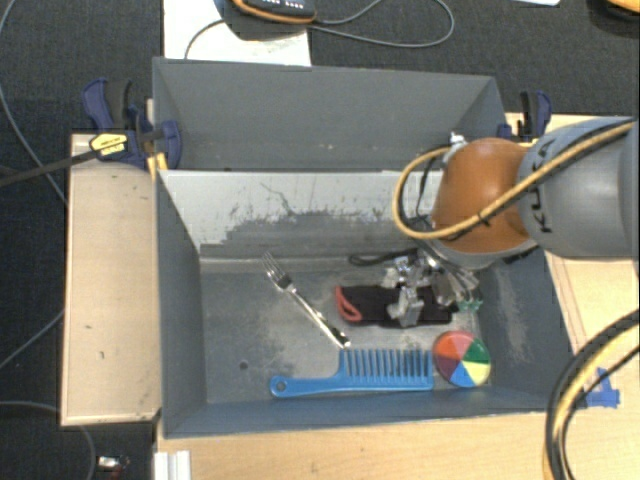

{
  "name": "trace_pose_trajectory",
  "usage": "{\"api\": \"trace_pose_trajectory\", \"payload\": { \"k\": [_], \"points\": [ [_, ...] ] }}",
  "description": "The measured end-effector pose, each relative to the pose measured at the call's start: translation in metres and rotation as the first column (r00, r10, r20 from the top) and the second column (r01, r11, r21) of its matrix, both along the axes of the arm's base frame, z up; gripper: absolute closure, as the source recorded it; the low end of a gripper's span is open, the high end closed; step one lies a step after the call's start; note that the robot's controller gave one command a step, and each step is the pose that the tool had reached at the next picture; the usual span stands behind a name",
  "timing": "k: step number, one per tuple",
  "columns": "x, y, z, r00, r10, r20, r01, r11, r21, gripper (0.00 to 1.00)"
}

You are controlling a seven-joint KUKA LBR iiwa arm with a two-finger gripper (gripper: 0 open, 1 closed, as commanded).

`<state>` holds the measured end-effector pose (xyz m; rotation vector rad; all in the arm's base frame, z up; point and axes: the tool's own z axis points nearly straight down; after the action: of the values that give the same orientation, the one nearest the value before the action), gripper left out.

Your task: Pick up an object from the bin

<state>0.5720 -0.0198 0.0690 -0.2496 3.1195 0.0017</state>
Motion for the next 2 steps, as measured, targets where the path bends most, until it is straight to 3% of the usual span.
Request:
{"api": "trace_pose_trajectory", "payload": {
  "k": [2],
  "points": [
    [-0.0003, 0.0, 0.0038, 1.0, -0.001, 0.0, 0.001, 1.0, 0.0, 1.0]
  ]
}}
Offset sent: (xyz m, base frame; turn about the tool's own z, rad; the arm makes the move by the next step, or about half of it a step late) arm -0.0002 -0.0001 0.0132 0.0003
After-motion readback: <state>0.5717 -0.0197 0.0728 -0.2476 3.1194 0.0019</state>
